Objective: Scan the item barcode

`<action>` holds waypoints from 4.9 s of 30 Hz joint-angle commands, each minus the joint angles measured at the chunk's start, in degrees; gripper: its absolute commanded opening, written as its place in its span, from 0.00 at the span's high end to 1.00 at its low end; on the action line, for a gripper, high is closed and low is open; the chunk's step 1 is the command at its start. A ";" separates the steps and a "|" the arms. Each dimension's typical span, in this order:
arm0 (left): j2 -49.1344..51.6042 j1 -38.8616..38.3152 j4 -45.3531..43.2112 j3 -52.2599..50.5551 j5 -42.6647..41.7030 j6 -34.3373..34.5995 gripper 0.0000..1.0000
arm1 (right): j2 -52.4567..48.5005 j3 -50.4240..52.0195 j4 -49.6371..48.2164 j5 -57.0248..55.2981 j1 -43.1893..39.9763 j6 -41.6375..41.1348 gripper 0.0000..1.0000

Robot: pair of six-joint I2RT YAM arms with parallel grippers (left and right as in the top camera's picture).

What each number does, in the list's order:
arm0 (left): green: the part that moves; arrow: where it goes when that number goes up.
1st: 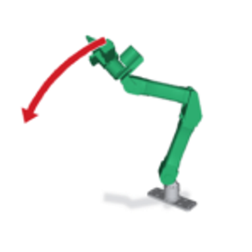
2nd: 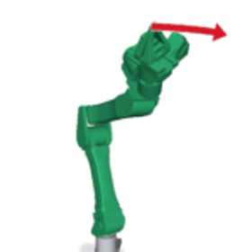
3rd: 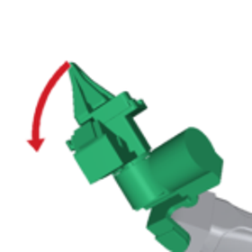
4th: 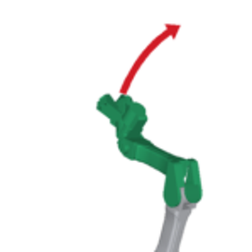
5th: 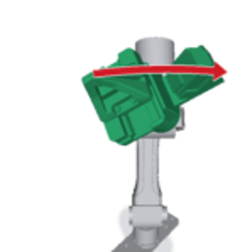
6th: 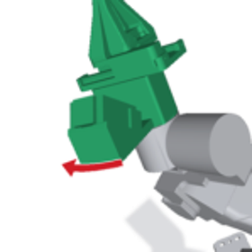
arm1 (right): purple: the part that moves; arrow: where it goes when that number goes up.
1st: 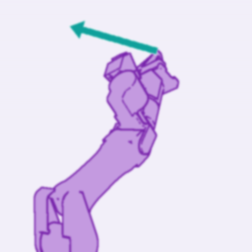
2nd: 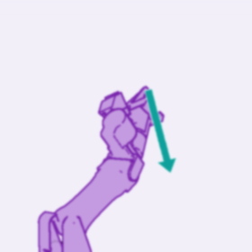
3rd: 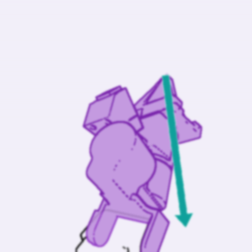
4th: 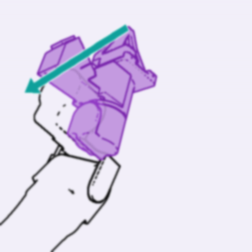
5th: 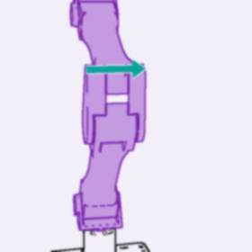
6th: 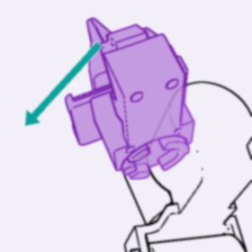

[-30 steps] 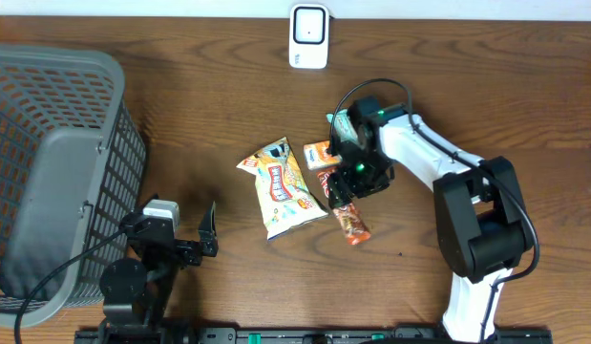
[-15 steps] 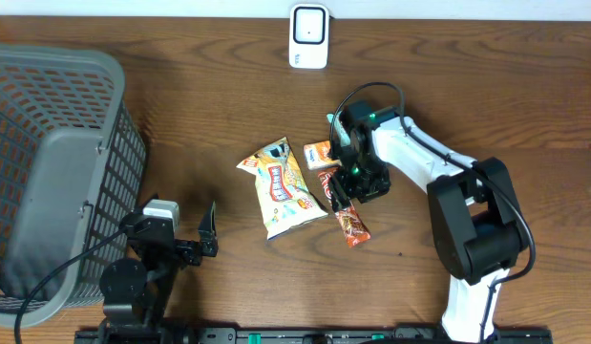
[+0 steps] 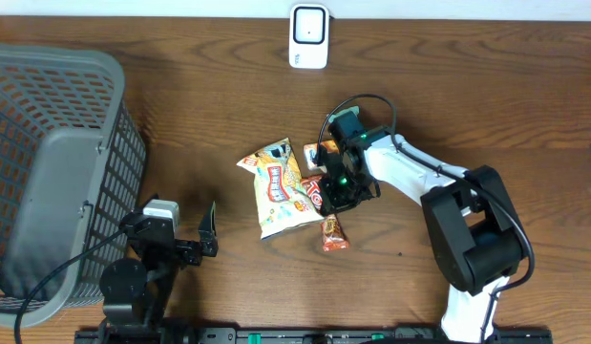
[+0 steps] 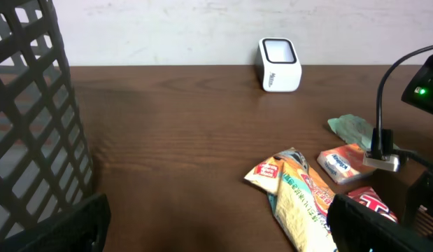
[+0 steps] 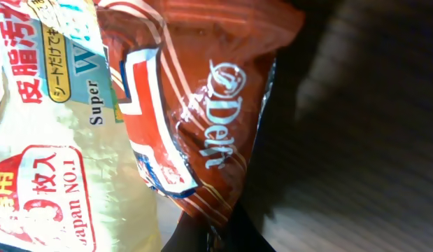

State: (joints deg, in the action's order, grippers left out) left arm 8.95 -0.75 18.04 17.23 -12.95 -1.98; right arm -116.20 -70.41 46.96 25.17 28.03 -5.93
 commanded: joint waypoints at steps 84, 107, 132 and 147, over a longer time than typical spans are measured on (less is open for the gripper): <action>-0.09 0.15 -0.02 -0.15 0.37 -0.79 0.01 | -23.12 -1.51 -33.88 -114.60 18.53 6.25 0.99; -0.09 0.15 -0.02 -0.15 0.37 -0.79 0.01 | 1.88 -1.57 -22.95 -78.62 25.55 9.46 0.23; -0.09 0.15 -0.02 -0.15 0.37 -0.79 0.01 | -2.25 1.84 -13.00 -68.32 16.31 -10.36 0.28; -0.09 0.15 -0.02 -0.15 0.37 -0.79 0.01 | -5.53 1.84 -15.34 -65.79 14.80 -6.64 0.89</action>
State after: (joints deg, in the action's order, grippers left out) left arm 8.95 -0.75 18.06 17.23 -12.93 -1.98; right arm -118.58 -69.25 31.51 -43.62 43.64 -13.10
